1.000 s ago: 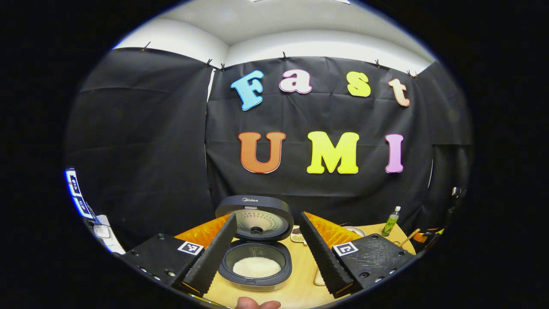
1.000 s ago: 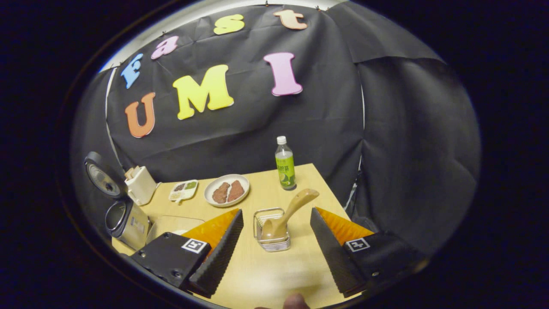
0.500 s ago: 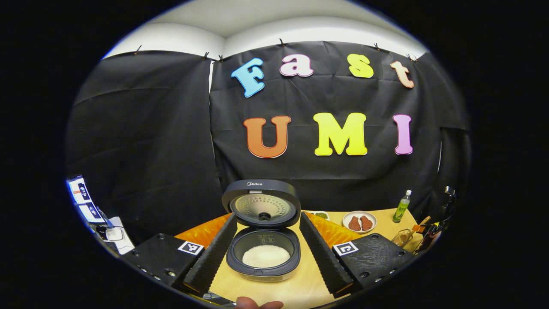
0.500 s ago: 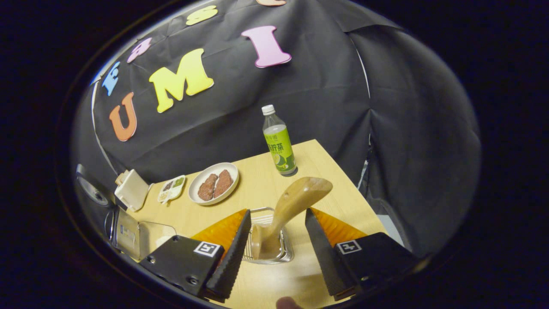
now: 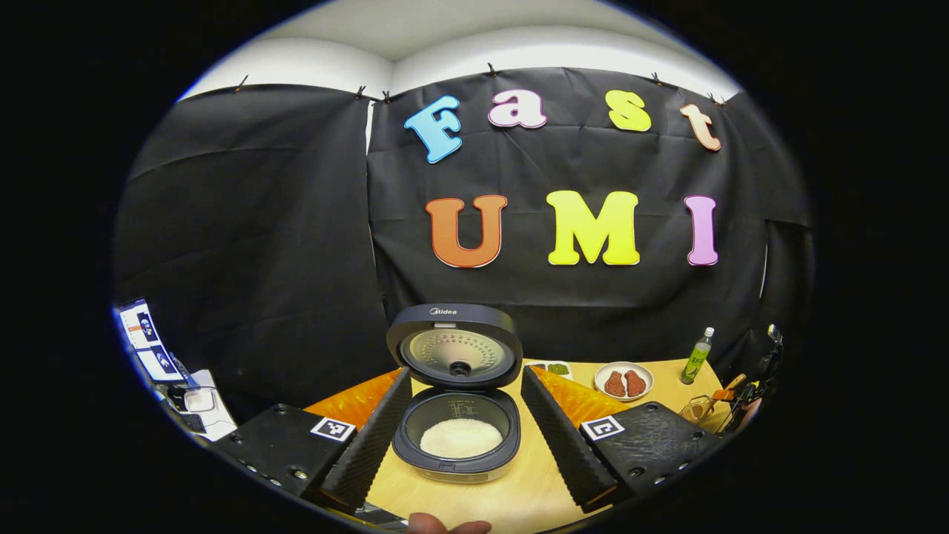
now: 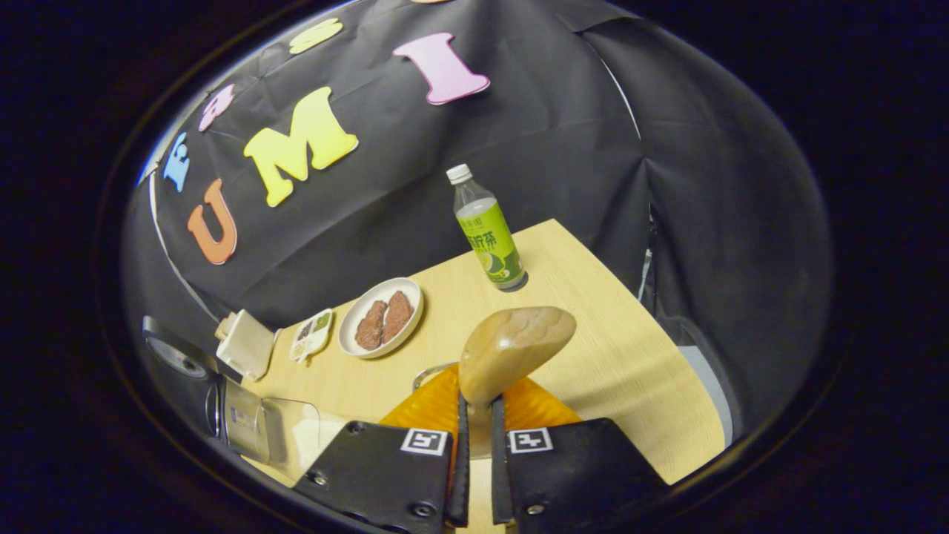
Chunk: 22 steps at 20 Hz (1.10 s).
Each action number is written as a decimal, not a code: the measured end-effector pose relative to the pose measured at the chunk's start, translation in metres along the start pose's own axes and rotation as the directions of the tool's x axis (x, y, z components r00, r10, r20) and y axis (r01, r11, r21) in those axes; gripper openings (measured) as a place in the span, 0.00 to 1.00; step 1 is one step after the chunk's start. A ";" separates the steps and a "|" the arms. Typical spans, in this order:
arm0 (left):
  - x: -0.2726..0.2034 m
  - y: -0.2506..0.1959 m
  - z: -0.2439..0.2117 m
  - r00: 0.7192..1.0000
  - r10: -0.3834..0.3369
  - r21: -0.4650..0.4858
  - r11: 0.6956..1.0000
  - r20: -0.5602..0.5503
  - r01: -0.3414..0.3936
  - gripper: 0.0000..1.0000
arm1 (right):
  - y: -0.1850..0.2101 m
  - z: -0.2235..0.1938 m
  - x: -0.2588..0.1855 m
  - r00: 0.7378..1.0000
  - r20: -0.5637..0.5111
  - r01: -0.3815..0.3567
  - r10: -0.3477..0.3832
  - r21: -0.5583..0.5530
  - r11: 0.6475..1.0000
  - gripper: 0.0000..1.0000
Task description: Close the left gripper, press the button to open the rice cooker; take a wooden spoon from the chopstick holder with the right hand, scoop a spoonful of rice and pour it into the rice cooker, then put the wooden spoon back into the chopstick holder.
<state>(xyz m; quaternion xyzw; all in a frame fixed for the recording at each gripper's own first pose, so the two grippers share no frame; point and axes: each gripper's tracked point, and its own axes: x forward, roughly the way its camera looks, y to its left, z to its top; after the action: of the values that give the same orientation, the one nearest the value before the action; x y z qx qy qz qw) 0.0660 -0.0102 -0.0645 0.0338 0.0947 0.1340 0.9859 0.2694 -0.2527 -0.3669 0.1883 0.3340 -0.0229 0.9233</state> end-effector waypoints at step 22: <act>-0.009 0.128 -0.009 0.998 -0.024 -0.065 0.998 0.051 0.028 0.95 | 0.235 -0.010 -0.110 0.984 0.162 -0.009 0.073 -0.365 0.931 0.10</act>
<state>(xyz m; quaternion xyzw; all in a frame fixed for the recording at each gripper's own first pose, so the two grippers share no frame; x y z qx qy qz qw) 0.0225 0.1105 -0.0603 0.0037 0.0658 0.1232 0.9902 0.2170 -0.0401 -0.2269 0.0191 0.2471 0.0425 0.9679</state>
